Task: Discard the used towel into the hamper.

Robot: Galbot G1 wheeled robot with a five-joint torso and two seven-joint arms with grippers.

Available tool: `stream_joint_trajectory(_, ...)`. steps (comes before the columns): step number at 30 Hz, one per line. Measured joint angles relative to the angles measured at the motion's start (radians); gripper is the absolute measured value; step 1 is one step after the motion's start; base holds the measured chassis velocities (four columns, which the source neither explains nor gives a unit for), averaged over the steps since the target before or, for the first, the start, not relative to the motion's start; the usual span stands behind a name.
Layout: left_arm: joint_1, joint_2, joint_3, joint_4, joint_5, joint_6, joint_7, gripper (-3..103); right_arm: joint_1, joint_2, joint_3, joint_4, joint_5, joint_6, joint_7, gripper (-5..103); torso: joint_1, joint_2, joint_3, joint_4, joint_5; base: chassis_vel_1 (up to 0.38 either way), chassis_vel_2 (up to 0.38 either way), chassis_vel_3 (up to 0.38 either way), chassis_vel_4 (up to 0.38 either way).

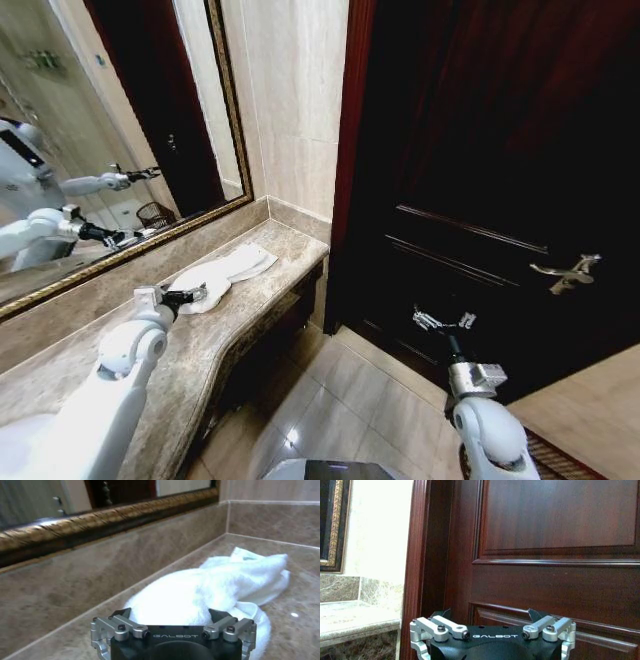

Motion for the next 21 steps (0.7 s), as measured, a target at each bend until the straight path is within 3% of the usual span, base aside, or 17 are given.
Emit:
stream_joint_trajectory(10, -0.037, 0.002, 0.015, 0.074, -0.004, -0.004, 0.078, 103, 0.006, 0.005, 0.001, -0.003, -0.005, -0.002, 0.000, 100, 0.000, 0.000, 0.000, -0.0001, 0.0000, 0.000, 0.000, 0.000, 0.000)
stream_joint_trajectory(16, -0.047, -0.001, 0.019, 0.107, -0.002, -0.025, 0.099, 92, 0.015, 0.005, 0.001, -0.003, -0.008, -0.011, 0.004, 100, 0.000, 0.000, 0.000, -0.0002, 0.0001, 0.000, 0.000, 0.000, 0.000)
stream_joint_trajectory(21, -0.046, 0.000, 0.018, 0.114, 0.001, -0.031, 0.112, 76, 0.016, 0.004, 0.000, -0.001, -0.008, -0.015, 0.005, 100, 0.000, 0.000, 0.000, -0.0002, 0.0001, 0.000, 0.000, 0.000, 0.000)
